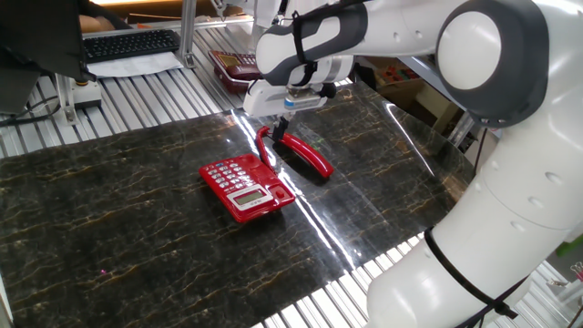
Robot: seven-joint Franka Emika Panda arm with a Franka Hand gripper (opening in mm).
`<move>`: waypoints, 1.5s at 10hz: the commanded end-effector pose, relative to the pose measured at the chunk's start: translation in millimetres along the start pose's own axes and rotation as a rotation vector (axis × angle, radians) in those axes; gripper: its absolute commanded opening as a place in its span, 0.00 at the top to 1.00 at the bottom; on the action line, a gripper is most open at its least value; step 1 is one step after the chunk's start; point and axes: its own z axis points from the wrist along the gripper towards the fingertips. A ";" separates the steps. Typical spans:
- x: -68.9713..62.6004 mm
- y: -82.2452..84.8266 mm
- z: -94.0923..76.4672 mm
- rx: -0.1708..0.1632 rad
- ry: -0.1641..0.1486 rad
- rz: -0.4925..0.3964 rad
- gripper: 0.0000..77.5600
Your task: Place the handset of the telephone on the corresponding phone cradle
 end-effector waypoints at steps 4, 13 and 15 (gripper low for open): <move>-0.8 0.1 -1.3 0.034 -0.007 0.009 1.00; -0.8 0.1 -1.3 0.133 0.021 -0.066 1.00; -0.8 0.1 -1.3 0.147 0.017 -0.069 1.00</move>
